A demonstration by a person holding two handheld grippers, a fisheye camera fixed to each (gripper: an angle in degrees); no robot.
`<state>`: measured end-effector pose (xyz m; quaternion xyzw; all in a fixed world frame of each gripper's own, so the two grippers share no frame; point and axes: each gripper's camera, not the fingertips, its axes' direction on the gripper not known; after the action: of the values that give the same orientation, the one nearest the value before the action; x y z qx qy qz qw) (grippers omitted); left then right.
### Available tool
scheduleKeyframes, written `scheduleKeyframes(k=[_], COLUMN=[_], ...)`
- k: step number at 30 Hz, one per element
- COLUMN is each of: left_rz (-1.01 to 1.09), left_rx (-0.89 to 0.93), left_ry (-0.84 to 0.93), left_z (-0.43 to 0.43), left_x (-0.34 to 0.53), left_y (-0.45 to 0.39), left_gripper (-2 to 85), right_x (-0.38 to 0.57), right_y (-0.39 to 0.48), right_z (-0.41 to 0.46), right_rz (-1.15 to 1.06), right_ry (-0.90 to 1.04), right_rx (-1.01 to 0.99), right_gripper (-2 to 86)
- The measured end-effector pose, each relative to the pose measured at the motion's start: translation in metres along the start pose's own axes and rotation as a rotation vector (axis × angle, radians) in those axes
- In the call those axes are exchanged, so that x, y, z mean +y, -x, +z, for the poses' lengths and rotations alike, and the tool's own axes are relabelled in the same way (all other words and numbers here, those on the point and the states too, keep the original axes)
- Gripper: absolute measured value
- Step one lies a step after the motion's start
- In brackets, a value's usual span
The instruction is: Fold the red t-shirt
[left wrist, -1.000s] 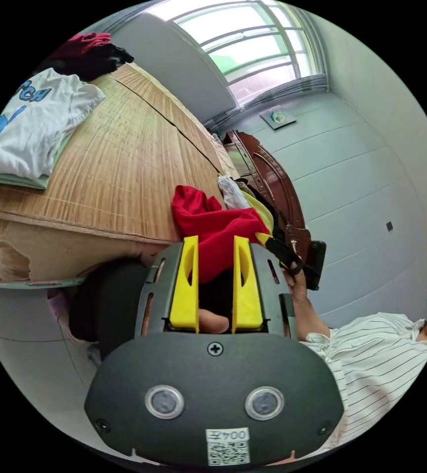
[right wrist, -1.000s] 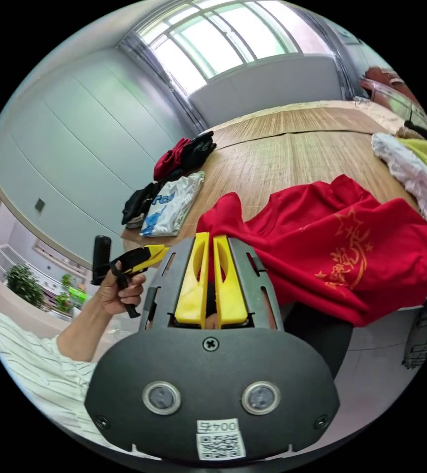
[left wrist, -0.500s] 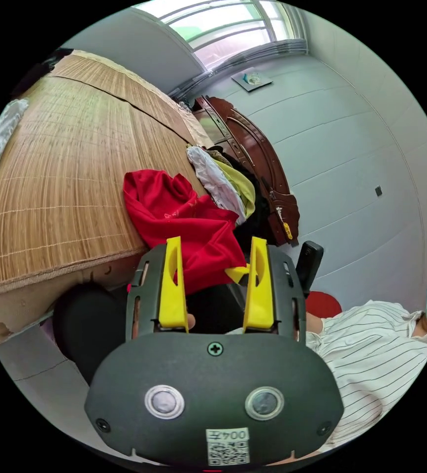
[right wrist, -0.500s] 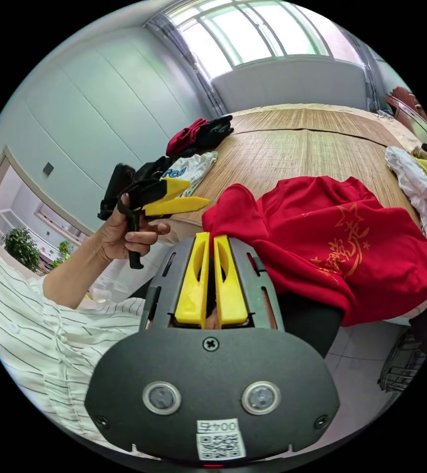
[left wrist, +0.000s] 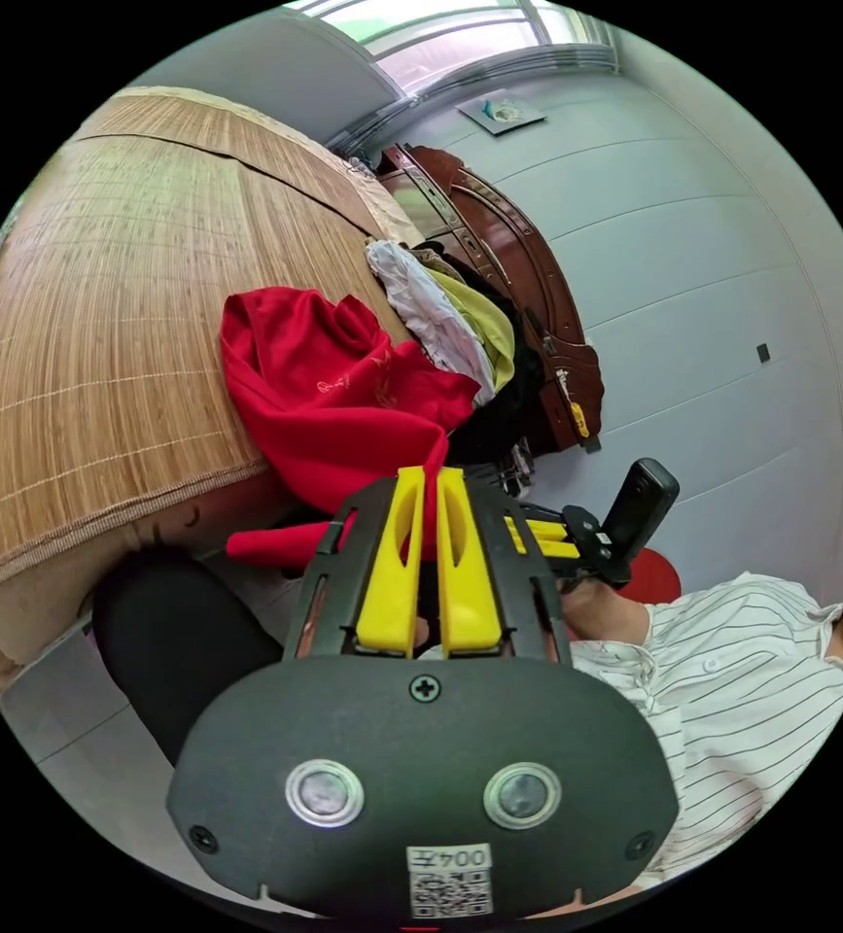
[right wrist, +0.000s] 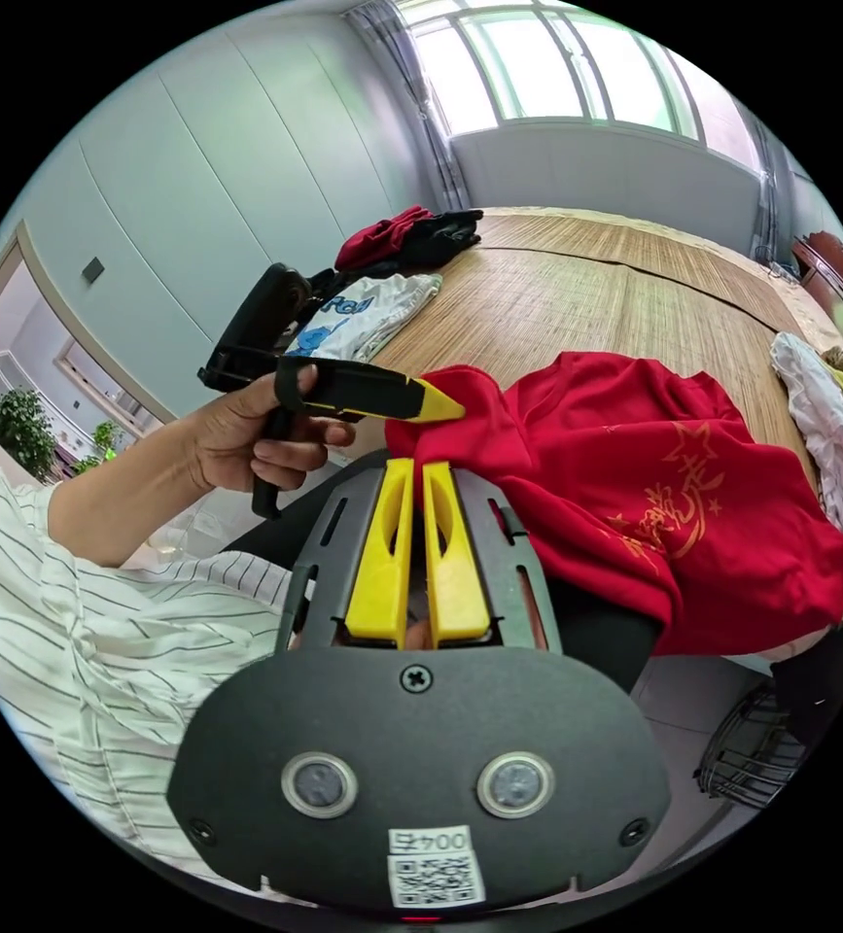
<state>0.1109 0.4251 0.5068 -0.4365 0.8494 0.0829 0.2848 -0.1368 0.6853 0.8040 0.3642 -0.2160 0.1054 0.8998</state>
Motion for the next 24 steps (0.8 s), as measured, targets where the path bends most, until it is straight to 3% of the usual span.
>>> scheduleKeyframes(k=[5,11,17,24], left_rz=[-0.205,-0.355,-0.324,-0.269], left_rx=[-0.07,-0.096,-0.084,-0.154], left_ry=[-0.159,-0.189,-0.134,-0.083], left_z=[-0.026,-0.027,-0.01,0.002], left_x=[0.031,0.059,0.048,0.037], left_y=[0.019,0.036,0.025,0.02], left_gripper=[2.2,1.9,2.0,2.1], right_x=[0.019,-0.003,-0.104,-0.191], right_y=[0.012,-0.044,-0.055,-0.051], right_z=[0.042,0.093,0.219,0.396], right_rz=[-0.05,-0.063,-0.414,-0.692], right_ry=[0.039,0.05,0.375,0.693], right_rx=[0.126,0.225,0.249,0.487], right_gripper=[5.4,7.4,8.7,11.4])
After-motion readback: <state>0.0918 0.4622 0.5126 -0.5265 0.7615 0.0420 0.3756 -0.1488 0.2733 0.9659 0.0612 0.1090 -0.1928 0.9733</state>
